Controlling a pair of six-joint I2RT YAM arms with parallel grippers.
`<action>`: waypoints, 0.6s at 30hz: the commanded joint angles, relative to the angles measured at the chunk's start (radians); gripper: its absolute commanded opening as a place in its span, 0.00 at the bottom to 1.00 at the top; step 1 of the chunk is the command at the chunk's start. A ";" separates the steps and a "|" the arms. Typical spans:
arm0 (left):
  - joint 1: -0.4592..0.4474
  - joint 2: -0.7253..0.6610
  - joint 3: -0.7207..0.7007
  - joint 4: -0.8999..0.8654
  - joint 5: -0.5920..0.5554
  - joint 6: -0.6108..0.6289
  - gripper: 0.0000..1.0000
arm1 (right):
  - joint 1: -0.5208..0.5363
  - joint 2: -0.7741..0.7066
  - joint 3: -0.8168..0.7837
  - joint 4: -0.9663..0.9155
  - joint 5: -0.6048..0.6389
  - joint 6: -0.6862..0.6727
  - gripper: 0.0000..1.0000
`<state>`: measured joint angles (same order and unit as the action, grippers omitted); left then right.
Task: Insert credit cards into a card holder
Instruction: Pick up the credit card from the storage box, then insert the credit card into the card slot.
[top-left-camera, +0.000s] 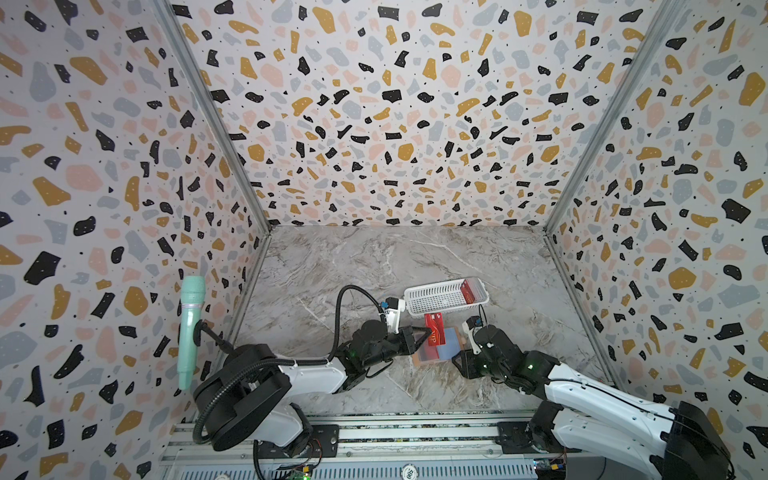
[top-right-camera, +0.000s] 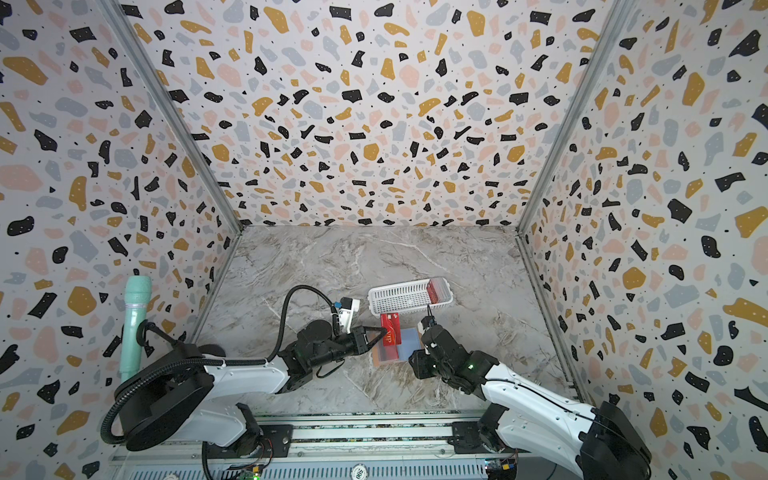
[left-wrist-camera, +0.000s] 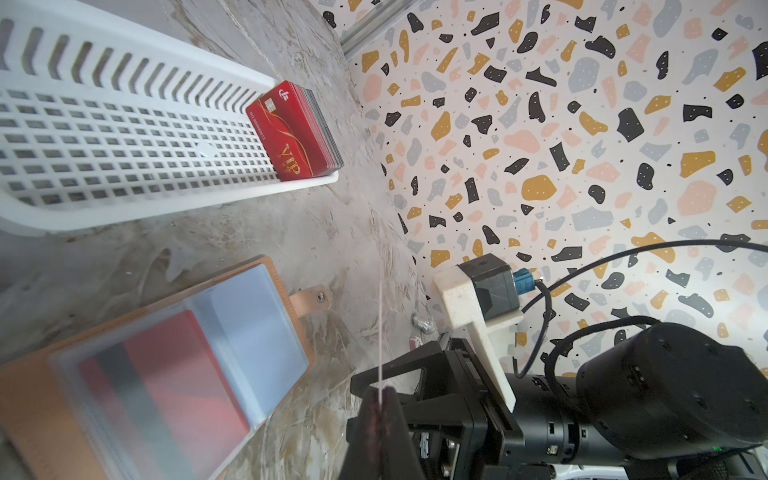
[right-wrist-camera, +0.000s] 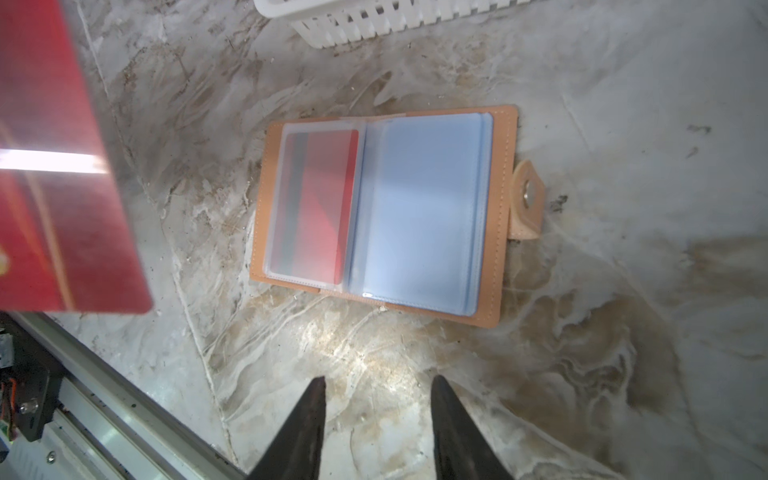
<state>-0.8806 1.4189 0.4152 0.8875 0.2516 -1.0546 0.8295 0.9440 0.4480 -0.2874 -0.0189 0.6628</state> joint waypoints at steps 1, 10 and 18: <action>-0.010 -0.026 -0.013 0.021 -0.021 0.004 0.00 | 0.005 0.000 -0.006 0.008 0.008 0.013 0.42; -0.045 -0.060 -0.069 -0.001 -0.082 -0.023 0.00 | -0.001 0.047 -0.050 0.066 -0.003 0.036 0.39; -0.083 -0.038 -0.092 0.001 -0.121 -0.063 0.00 | -0.085 0.043 -0.080 0.123 -0.055 0.040 0.37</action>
<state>-0.9535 1.3754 0.3332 0.8570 0.1555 -1.1004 0.7765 1.0069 0.3725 -0.1894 -0.0624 0.6971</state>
